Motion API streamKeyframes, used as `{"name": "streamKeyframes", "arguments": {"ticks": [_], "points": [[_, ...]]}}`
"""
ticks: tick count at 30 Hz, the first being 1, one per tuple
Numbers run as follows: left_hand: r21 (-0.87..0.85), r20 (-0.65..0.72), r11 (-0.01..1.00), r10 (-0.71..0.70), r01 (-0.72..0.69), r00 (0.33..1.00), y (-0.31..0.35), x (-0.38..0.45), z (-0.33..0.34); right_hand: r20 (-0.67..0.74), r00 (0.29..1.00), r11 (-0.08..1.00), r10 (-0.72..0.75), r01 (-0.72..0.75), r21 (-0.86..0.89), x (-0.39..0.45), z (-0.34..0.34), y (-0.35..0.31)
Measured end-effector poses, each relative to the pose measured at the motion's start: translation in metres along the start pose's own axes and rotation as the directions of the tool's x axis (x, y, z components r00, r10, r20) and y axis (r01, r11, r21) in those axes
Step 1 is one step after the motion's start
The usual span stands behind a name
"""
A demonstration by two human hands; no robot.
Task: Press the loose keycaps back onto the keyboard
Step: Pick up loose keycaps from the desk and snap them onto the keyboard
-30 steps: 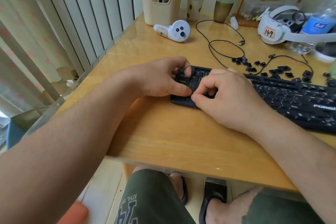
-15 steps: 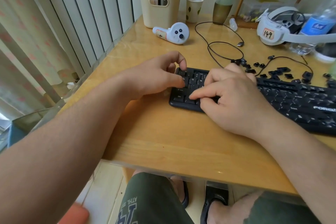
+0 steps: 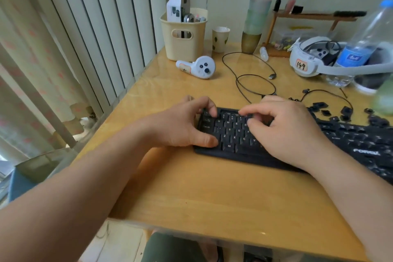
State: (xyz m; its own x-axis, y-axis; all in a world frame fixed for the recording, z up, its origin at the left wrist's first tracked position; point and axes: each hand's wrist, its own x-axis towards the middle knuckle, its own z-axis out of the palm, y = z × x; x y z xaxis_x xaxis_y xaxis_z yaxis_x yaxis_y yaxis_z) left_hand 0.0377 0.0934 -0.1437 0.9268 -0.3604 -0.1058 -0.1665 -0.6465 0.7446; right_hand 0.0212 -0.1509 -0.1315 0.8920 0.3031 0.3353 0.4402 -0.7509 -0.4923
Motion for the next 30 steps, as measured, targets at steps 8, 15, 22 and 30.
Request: {"name": "streamKeyframes", "arguments": {"ticks": [8,15,22,30], "points": [[0.019,-0.046,0.994,-0.104,0.105,0.994,0.033,0.078,-0.014,0.109,0.962,0.922,0.251,-0.203,-0.331,0.083,-0.044,0.078],[0.052,-0.063,0.996,-0.066,0.07,0.996,0.054,0.147,0.006,0.22,0.965,0.921,0.145,-0.051,-0.385,0.113,-0.028,0.106],[0.064,-0.072,0.996,-0.052,0.057,0.996,0.058,0.16,0.013,0.304,0.946,0.891,0.109,0.042,-0.451,0.121,-0.026,0.109],[-0.074,-0.163,0.997,0.021,-0.034,0.986,0.045,0.136,0.009,0.283,0.958,0.891,0.038,0.096,-0.444,0.125,-0.016,0.103]]}}
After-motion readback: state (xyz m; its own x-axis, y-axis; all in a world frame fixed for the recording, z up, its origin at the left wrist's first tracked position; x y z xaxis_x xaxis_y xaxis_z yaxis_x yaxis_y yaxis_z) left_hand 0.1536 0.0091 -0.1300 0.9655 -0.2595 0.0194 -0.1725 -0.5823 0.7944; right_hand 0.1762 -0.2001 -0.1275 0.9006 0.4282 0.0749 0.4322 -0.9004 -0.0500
